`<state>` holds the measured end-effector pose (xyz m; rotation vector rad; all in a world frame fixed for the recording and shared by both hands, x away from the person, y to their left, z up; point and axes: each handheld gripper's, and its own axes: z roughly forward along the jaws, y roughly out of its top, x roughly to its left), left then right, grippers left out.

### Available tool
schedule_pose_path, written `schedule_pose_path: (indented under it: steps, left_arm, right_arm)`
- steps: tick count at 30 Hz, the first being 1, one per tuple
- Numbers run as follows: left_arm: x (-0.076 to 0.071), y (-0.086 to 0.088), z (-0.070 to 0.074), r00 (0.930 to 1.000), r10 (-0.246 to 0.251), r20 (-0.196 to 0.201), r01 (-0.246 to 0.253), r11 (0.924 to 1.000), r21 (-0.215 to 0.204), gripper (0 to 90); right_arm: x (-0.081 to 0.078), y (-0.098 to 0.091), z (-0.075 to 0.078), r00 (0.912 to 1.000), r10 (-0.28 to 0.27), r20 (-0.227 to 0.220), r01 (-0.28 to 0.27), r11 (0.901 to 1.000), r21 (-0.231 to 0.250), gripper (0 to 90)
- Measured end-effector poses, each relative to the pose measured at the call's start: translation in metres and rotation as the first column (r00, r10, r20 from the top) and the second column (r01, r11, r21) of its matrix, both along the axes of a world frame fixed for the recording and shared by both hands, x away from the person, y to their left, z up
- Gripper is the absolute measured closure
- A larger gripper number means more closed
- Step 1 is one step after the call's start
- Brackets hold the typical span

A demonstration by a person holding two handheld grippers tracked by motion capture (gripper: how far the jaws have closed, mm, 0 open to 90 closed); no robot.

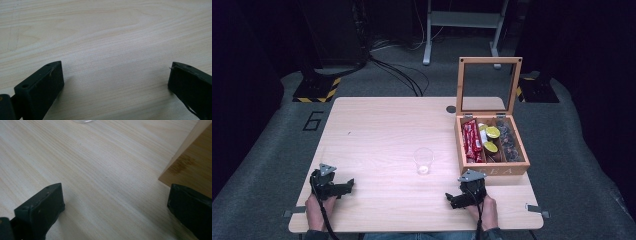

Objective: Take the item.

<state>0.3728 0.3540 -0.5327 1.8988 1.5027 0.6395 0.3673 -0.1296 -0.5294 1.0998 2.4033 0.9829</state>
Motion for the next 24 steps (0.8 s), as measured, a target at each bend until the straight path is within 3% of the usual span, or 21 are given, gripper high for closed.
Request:
schedule_pose_path:
  steps: [16,24]
  left_arm:
    - [-0.0002,-0.0012,0.0003,1.0000,-0.006,-0.006,0.006,1.0000,-0.005,0.3]
    - [-0.0002,-0.0012,0.0003,1.0000,-0.006,-0.006,0.006,1.0000,-0.005,0.3]
  right_arm:
    - [-0.0008,-0.0001,0.0006,0.9999,0.014,0.006,-0.014,0.9999,-0.001,2.0]
    - [-0.0029,-0.0043,0.0030,0.9998,0.019,-0.003,-0.019,0.9985,0.051,2.3]
